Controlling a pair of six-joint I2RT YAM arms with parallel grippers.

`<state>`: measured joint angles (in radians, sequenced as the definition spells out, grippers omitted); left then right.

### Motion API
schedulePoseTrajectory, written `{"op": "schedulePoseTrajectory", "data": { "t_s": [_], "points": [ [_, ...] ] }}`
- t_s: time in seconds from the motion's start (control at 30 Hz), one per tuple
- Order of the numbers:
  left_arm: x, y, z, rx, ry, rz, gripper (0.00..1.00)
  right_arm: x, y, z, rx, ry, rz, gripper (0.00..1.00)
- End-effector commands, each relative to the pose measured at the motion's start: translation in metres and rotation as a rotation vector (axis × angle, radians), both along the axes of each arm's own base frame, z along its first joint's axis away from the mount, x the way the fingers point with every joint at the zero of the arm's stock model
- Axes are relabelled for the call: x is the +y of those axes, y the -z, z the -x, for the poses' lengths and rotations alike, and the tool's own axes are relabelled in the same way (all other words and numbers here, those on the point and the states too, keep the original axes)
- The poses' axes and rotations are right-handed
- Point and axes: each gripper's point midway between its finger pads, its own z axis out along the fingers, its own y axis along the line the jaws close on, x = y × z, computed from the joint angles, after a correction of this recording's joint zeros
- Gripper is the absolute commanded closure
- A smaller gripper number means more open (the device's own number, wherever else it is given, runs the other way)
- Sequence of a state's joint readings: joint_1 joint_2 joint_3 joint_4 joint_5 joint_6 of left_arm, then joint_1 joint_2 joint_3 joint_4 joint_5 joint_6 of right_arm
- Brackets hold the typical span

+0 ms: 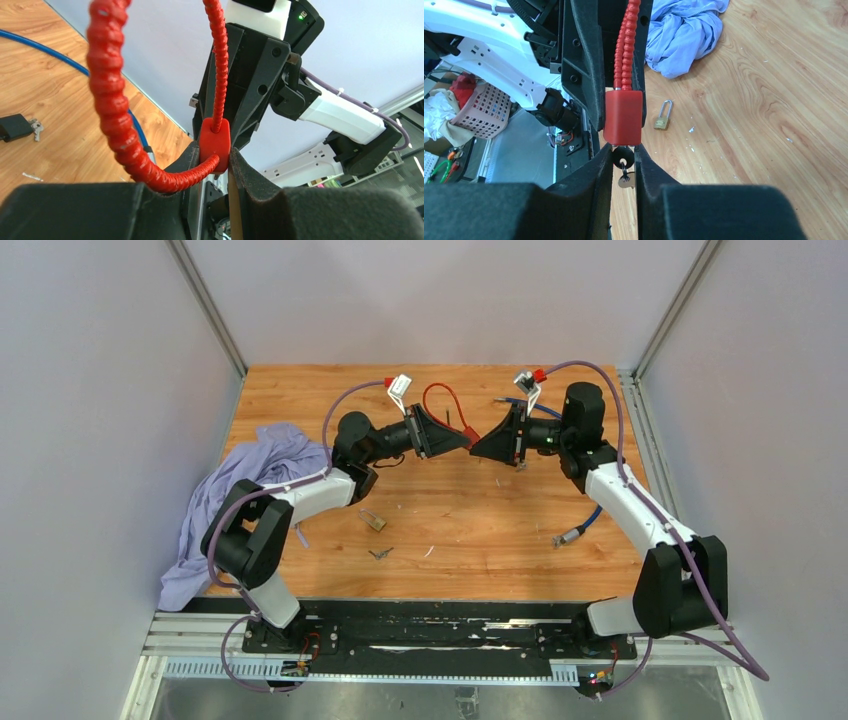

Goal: Lock with the key
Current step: Lock the lock.

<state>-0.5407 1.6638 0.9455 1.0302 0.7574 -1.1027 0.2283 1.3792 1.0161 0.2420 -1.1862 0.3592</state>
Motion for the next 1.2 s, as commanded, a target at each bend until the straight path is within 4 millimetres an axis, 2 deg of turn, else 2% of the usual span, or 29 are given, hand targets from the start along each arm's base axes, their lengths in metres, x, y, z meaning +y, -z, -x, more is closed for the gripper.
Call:
{"op": "schedulePoseTrajectory", "data": {
  "t_s": [0.0,0.1,0.27,0.43,0.63,0.77,0.83,1.0,1.17],
  "points": [
    [-0.001,-0.008,0.004,-0.049,0.008,0.019,1.00,-0.005,-0.001,-0.001,-0.031,0.007,-0.005,0.85],
    [-0.001,-0.003,0.000,-0.024,-0.010,-0.002,1.00,-0.007,0.004,-0.006,-0.035,0.047,0.023,0.93],
    [-0.002,0.017,-0.007,0.029,-0.040,-0.060,1.00,-0.012,0.017,-0.017,-0.090,0.154,0.129,0.99],
    [-0.002,0.024,-0.011,0.060,-0.051,-0.076,1.00,-0.012,0.022,-0.022,-0.225,0.275,0.274,0.99],
    [-0.002,0.024,-0.011,0.060,-0.058,-0.078,1.00,-0.024,0.033,-0.037,-0.257,0.396,0.401,0.99],
    [-0.002,0.024,-0.011,0.060,-0.056,-0.076,1.00,-0.024,0.033,-0.037,-0.276,0.395,0.426,0.99],
    [-0.002,0.023,-0.010,0.054,-0.053,-0.073,1.00,-0.021,0.030,-0.034,-0.283,0.371,0.419,0.92],
    [-0.002,0.018,-0.009,0.039,-0.046,-0.065,1.00,-0.017,0.024,-0.022,-0.279,0.277,0.363,0.63],
    [-0.002,0.013,-0.007,0.020,-0.036,-0.054,1.00,-0.016,0.017,-0.012,-0.238,0.193,0.274,0.50]
  ]
}}
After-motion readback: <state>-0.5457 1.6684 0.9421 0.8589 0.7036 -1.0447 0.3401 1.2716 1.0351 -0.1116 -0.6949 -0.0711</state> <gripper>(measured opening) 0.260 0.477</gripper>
